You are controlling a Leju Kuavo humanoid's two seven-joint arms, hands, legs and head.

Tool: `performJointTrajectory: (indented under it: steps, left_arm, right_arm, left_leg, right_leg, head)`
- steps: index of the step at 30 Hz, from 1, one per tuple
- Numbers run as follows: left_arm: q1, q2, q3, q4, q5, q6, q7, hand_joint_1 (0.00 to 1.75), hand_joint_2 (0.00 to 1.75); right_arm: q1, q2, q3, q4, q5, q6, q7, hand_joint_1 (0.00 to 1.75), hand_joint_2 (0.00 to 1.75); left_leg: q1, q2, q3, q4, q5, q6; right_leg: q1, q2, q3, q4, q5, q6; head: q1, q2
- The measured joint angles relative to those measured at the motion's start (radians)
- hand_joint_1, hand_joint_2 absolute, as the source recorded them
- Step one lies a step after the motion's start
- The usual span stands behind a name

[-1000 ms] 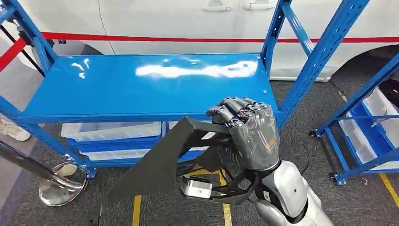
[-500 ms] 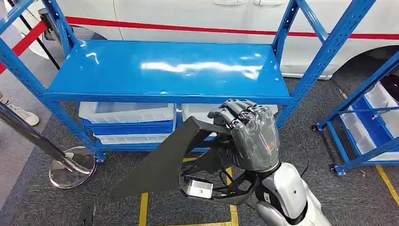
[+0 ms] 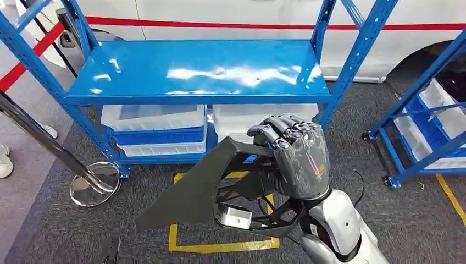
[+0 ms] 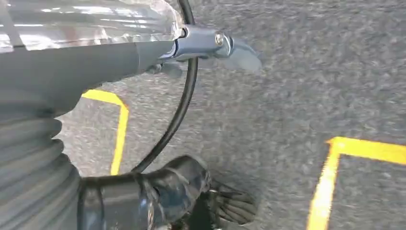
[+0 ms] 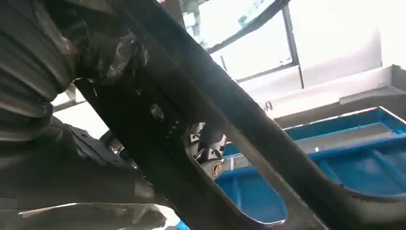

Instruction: Take the parts from the cabinet and place them on the table.

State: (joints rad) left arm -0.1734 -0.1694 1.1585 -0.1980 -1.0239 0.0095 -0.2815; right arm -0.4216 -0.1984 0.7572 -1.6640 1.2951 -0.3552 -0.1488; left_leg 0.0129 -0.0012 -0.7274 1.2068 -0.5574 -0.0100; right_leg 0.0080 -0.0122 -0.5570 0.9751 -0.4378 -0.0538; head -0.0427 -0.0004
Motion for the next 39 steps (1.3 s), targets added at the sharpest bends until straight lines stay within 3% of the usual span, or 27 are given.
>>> performJointTrajectory:
  steps: [1, 3, 5, 6, 7, 8, 11, 12, 13, 15, 16, 18, 20, 21, 23, 26, 27, 28, 29, 30, 32, 33, 34, 36, 37, 38, 39]
  left_arm:
    - [0.000, 0.002, 0.000, 0.000, 0.000, 0.000, 0.000, 0.00, 1.75]
    - [0.000, 0.005, -0.001, 0.000, 0.000, 0.000, 0.000, 0.00, 1.75]
    - [0.000, 0.007, -0.001, 0.000, 0.000, 0.000, 0.000, 0.00, 1.75]
    - [-0.002, 0.007, -0.002, 0.000, 0.000, 0.000, 0.000, 0.00, 1.75]
    - [-0.004, 0.006, -0.002, 0.000, 0.000, 0.000, 0.000, 0.00, 1.75]
    - [-0.003, 0.007, -0.003, 0.000, 0.000, -0.001, -0.001, 0.00, 1.75]
    - [0.001, 0.006, -0.003, 0.000, 0.000, 0.000, -0.001, 0.00, 1.75]
    - [-0.001, 0.005, -0.003, 0.000, 0.000, 0.000, -0.001, 0.00, 1.75]
    - [-0.002, 0.005, -0.004, 0.000, 0.000, 0.000, -0.001, 0.00, 1.75]
    - [-0.001, 0.006, -0.004, 0.000, 0.000, 0.000, -0.001, 0.00, 1.75]
    - [-0.001, 0.006, -0.004, 0.000, 0.000, 0.000, -0.001, 0.00, 1.75]
    - [0.000, 0.007, -0.004, 0.000, 0.000, 0.000, -0.001, 0.00, 1.75]
    - [0.000, 0.007, -0.004, 0.000, 0.000, 0.000, -0.001, 0.00, 1.75]
    - [-0.001, 0.007, -0.004, 0.000, 0.000, 0.000, -0.001, 0.00, 1.75]
    - [-0.001, 0.002, -0.004, 0.000, -0.001, 0.000, -0.001, 0.00, 1.75]
    - [0.000, 0.003, -0.005, 0.000, -0.003, 0.001, -0.001, 0.00, 1.75]
    - [0.001, 0.004, -0.005, 0.000, -0.003, 0.001, -0.003, 0.00, 1.75]
    - [0.002, 0.006, -0.005, 0.000, -0.003, 0.002, -0.006, 0.00, 1.75]
    - [0.003, 0.006, -0.005, 0.000, -0.003, 0.003, -0.006, 0.00, 1.75]
    - [0.002, 0.006, -0.006, 0.000, -0.003, 0.003, -0.006, 0.00, 1.75]
    - [0.003, 0.008, -0.006, 0.000, -0.002, 0.004, -0.006, 0.00, 1.75]
    - [0.003, 0.010, -0.006, 0.000, -0.003, 0.006, -0.005, 0.00, 1.75]
    - [0.004, 0.010, -0.006, 0.000, -0.003, 0.007, -0.005, 0.00, 1.75]
    - [0.005, 0.012, -0.006, 0.000, -0.002, 0.008, -0.005, 0.00, 1.75]
    - [0.003, 0.012, -0.006, 0.000, -0.002, 0.008, -0.005, 0.00, 1.75]
    - [0.001, 0.012, -0.006, 0.000, -0.002, 0.008, -0.006, 0.00, 1.75]
    - [0.000, 0.012, -0.007, 0.000, -0.002, 0.008, -0.006, 0.00, 1.75]
  right_arm:
    - [0.004, 0.000, 0.000, 0.001, 0.000, 0.000, 0.000, 1.75, 1.75]
    - [0.008, 0.000, 0.000, 0.004, 0.000, 0.000, 0.000, 1.75, 1.75]
    - [0.009, 0.000, 0.000, 0.005, 0.000, 0.000, 0.000, 1.75, 1.75]
    - [0.009, 0.000, 0.000, 0.004, 0.000, 0.000, 0.000, 1.75, 1.75]
    - [0.009, 0.000, -0.001, 0.003, 0.000, -0.001, 0.000, 1.75, 1.75]
    - [0.012, 0.000, -0.001, 0.004, 0.000, -0.001, 0.000, 1.75, 1.75]
    - [0.014, -0.001, -0.001, 0.004, 0.000, -0.003, 0.000, 1.75, 1.75]
    - [0.016, -0.003, -0.002, 0.005, 0.000, -0.003, 0.000, 1.75, 1.75]
    - [0.016, -0.004, -0.002, 0.006, 0.000, -0.003, 0.000, 1.75, 1.75]
    - [0.016, -0.005, -0.002, 0.006, 0.000, -0.003, 0.000, 1.75, 1.75]
    - [0.018, -0.005, -0.002, 0.006, 0.000, -0.003, 0.000, 1.75, 1.75]
    - [0.021, -0.006, -0.002, 0.007, 0.000, -0.003, 0.000, 1.75, 1.75]
    - [0.020, -0.006, -0.002, 0.007, 0.000, -0.003, 0.000, 1.75, 1.75]
    - [0.019, -0.006, -0.002, 0.006, 0.000, -0.003, 0.000, 1.75, 1.75]
    - [0.017, -0.006, -0.003, 0.005, 0.000, -0.004, 0.000, 1.75, 1.75]
    - [0.017, -0.006, -0.004, 0.006, 0.000, -0.005, 0.000, 1.75, 1.75]
    - [0.021, -0.006, -0.004, 0.007, 0.000, -0.005, 0.002, 1.75, 1.75]
    - [0.020, -0.006, -0.004, 0.008, 0.001, -0.006, 0.002, 1.75, 1.75]
    - [0.020, -0.006, -0.004, 0.008, 0.002, -0.006, 0.002, 1.75, 1.75]
    - [0.022, -0.006, -0.004, 0.009, 0.003, -0.006, 0.003, 1.75, 1.75]
    - [0.027, -0.006, -0.004, 0.012, 0.003, -0.006, 0.003, 1.75, 1.75]
    - [0.030, -0.006, -0.004, 0.014, 0.003, -0.006, 0.003, 1.75, 1.75]
    - [0.034, -0.006, -0.004, 0.015, 0.003, -0.005, 0.003, 1.75, 1.75]
    - [0.038, -0.006, -0.004, 0.018, 0.007, -0.005, 0.003, 1.75, 1.75]
    - [0.038, -0.006, -0.004, 0.018, 0.009, -0.005, 0.003, 1.75, 1.75]
    - [0.038, -0.006, -0.005, 0.018, 0.011, -0.006, 0.004, 1.75, 1.75]
    - [0.038, -0.006, -0.005, 0.019, 0.013, -0.006, 0.005, 1.75, 1.75]
  left_leg:
    - [0.002, 0.000, -0.007, 0.067, -0.019, -0.006]
    - [0.007, 0.000, 0.020, 0.104, 0.043, -0.016]
    - [0.015, 0.001, 0.114, -0.002, 0.100, -0.026]
    - [0.020, 0.000, 0.181, -0.095, 0.071, -0.032]
    - [0.008, -0.002, 0.234, -0.178, 0.023, -0.032]
    - [0.007, -0.005, 0.221, -0.171, 0.020, -0.010]
    - [0.008, -0.002, 0.200, -0.180, 0.045, 0.018]
    - [0.012, 0.006, 0.196, -0.182, 0.058, 0.028]
    - [0.012, 0.006, 0.180, -0.183, 0.072, 0.037]
    - [0.010, 0.006, 0.146, -0.182, 0.099, 0.041]
    - [0.009, 0.007, 0.128, -0.181, 0.113, 0.041]
    - [0.007, 0.008, 0.096, -0.180, 0.136, 0.038]
    - [0.004, 0.007, 0.068, -0.180, 0.159, 0.035]
    - [0.003, 0.005, 0.059, -0.180, 0.170, 0.032]
    - [0.003, 0.006, 0.053, -0.182, 0.188, 0.020]
    - [0.011, 0.006, 0.059, -0.203, 0.220, 0.001]
    - [0.009, 0.005, 0.050, -0.201, 0.217, -0.006]
    - [0.006, 0.003, 0.037, -0.180, 0.172, -0.010]
    - [0.007, 0.003, 0.022, -0.125, 0.105, -0.010]
    - [0.007, 0.003, 0.007, -0.059, 0.049, -0.012]
    - [0.008, 0.003, -0.021, 0.074, 0.003, -0.018]
    - [0.008, 0.003, -0.018, 0.104, 0.016, -0.020]
    - [0.009, 0.003, 0.006, 0.084, 0.047, -0.022]
    - [0.011, 0.004, 0.119, -0.065, 0.101, -0.023]
    - [0.011, 0.004, 0.166, -0.148, 0.079, -0.021]
    - [0.005, 0.002, 0.192, -0.172, 0.060, -0.019]
    - [0.003, 0.001, 0.179, -0.174, 0.060, -0.011]
  right_leg:
    - [-0.001, -0.001, -0.016, 0.004, 0.013, 0.002]
    - [-0.007, -0.003, -0.061, 0.019, 0.037, 0.011]
    - [-0.015, -0.004, -0.104, 0.044, 0.051, 0.024]
    - [-0.017, -0.004, -0.122, 0.061, 0.056, 0.030]
    - [-0.013, -0.003, -0.137, 0.076, 0.060, 0.036]
    - [-0.011, -0.004, -0.138, 0.075, 0.068, 0.043]
    - [-0.013, -0.002, -0.143, 0.066, 0.101, 0.062]
    - [-0.018, 0.004, -0.154, 0.078, 0.071, 0.067]
    - [-0.017, 0.008, -0.166, 0.115, 0.004, 0.072]
    - [-0.021, 0.009, -0.195, 0.255, -0.118, 0.081]
    - [-0.022, 0.009, -0.205, 0.330, -0.149, 0.083]
    - [-0.021, 0.009, -0.180, 0.372, -0.117, 0.081]
    - [-0.019, 0.010, -0.082, 0.270, -0.053, 0.068]
    - [-0.013, 0.011, -0.013, 0.183, -0.048, 0.057]
    - [-0.004, 0.012, 0.081, 0.025, -0.112, 0.042]
    - [0.006, 0.012, 0.069, 0.029, -0.085, 0.030]
    - [-0.013, 0.008, 0.059, 0.007, -0.058, 0.017]
    - [-0.008, 0.005, 0.051, 0.002, -0.046, 0.016]
    - [-0.008, 0.005, 0.037, 0.001, -0.035, 0.002]
    - [-0.005, 0.005, 0.023, 0.002, -0.023, 0.002]
    - [-0.002, 0.003, -0.007, 0.008, -0.003, 0.000]
    - [-0.002, 0.002, -0.024, 0.015, 0.004, 0.001]
    - [-0.003, 0.002, -0.040, 0.023, 0.009, 0.004]
    - [-0.007, 0.002, -0.066, 0.046, 0.014, 0.011]
    - [-0.007, 0.000, -0.076, 0.060, 0.014, 0.013]
    - [-0.003, 0.000, -0.089, 0.069, 0.014, 0.019]
    - [-0.001, -0.002, -0.093, 0.076, 0.018, 0.026]
  head:
    - [0.000, 0.000]
    - [0.000, 0.000]
    - [0.000, 0.000]
    - [-0.001, 0.000]
    - [-0.002, 0.000]
    - [0.000, 0.000]
    - [0.001, 0.000]
    - [0.001, 0.000]
    - [0.003, 0.000]
    - [0.004, 0.000]
    - [0.003, 0.000]
    - [0.003, 0.000]
    - [0.003, 0.000]
    - [0.003, 0.000]
    - [0.002, 0.000]
    - [0.003, 0.000]
    - [0.004, 0.000]
    - [0.003, 0.000]
    - [-0.001, 0.000]
    - [-0.002, 0.000]
    - [-0.002, 0.000]
    - [-0.002, 0.000]
    - [-0.002, 0.000]
    - [-0.002, 0.000]
    - [-0.002, 0.000]
    - [-0.002, 0.000]
    - [0.000, 0.000]
